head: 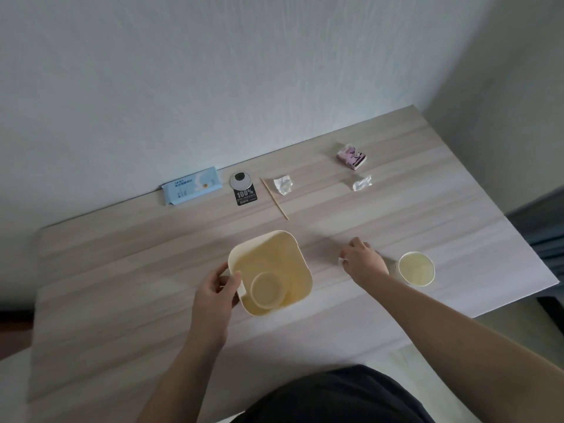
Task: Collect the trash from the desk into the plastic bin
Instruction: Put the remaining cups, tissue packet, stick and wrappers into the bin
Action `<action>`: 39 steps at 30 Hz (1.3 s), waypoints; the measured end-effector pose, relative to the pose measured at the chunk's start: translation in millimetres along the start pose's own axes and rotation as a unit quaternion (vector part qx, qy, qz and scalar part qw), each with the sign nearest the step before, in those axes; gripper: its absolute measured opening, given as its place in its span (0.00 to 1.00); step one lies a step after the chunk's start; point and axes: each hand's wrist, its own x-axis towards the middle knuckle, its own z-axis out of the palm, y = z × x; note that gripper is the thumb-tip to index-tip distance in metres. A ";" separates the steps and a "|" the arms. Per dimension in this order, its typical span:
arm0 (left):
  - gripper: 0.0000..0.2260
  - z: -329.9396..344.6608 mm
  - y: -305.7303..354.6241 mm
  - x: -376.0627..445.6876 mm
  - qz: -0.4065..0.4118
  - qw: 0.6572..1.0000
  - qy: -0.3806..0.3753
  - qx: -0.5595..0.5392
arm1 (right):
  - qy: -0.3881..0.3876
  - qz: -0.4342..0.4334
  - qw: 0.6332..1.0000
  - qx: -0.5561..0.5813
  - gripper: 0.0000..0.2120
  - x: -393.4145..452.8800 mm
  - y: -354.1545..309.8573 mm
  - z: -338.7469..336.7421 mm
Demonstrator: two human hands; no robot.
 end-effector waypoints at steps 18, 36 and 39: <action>0.10 -10.6 8.7 -4.8 0.021 0.999 -0.034 -0.004 | 0.255 -0.267 0.898 0.239 0.08 -71.5 -121.8 -92.6; 0.10 -62.8 3.2 -22.8 0.032 0.997 -0.076 -0.010 | 0.266 -0.272 0.924 0.041 0.11 -126.5 -186.3 -54.4; 0.11 -69.4 3.9 -24.7 0.037 0.995 -0.089 -0.007 | 0.286 -0.273 0.917 0.050 0.10 -135.3 -186.5 -58.9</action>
